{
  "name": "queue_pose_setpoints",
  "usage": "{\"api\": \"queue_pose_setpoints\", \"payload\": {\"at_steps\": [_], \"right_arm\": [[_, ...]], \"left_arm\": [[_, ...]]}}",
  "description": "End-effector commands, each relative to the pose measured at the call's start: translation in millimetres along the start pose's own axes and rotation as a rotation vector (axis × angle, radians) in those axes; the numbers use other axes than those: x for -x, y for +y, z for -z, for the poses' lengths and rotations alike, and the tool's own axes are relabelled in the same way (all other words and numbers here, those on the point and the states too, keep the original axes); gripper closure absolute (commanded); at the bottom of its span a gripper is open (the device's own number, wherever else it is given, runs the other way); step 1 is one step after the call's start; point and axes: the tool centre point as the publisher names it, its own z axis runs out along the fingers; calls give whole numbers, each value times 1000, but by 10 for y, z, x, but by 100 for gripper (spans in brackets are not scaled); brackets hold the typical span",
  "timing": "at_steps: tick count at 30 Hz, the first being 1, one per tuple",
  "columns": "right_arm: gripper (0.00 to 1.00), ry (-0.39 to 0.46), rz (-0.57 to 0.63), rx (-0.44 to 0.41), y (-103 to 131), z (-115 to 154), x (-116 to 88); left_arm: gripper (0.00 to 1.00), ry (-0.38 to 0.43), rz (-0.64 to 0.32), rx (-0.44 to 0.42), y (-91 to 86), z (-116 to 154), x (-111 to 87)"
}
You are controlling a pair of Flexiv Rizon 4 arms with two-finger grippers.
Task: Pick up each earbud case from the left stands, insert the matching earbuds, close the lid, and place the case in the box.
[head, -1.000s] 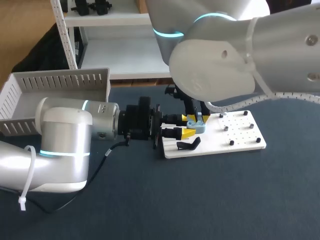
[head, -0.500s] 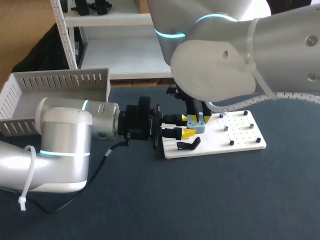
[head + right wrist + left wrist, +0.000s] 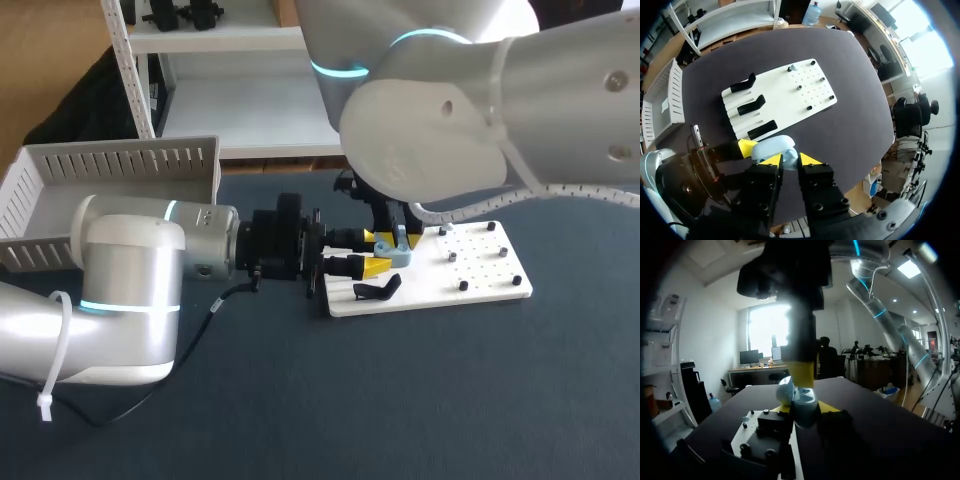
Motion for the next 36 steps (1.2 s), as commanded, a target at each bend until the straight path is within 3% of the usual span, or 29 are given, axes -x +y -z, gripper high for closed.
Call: {"api": "queue_pose_setpoints", "payload": {"at_steps": [1,4,6,8,15,22,25,28,32,36], "right_arm": [[100,9,-1,-8,17,-5,15],[100,13,-4,-9,14,-7,14],[77,15,-6,-8,9,-7,13],[70,12,-10,6,2,14,8],[71,-11,-10,53,-83,167,-50],[72,-54,-47,174,-326,360,14],[66,-91,-58,242,-435,379,119],[67,-146,-43,323,-512,405,228],[69,-219,-36,375,-570,432,421],[59,-220,-8,385,-587,370,681]], "left_arm": [[100,-4,-2,-1,5,3,-12],[100,-4,-2,-1,5,3,-12],[100,-4,-2,-1,5,3,-12],[100,-4,-2,-1,5,3,-12],[100,-4,-2,-1,5,3,-12],[100,-4,-2,-1,5,3,-12],[100,-4,-2,-1,5,3,-12],[100,-4,-2,-1,5,3,-12],[100,-4,-2,-1,5,3,-12],[100,-4,-2,-1,5,3,-12]]}}
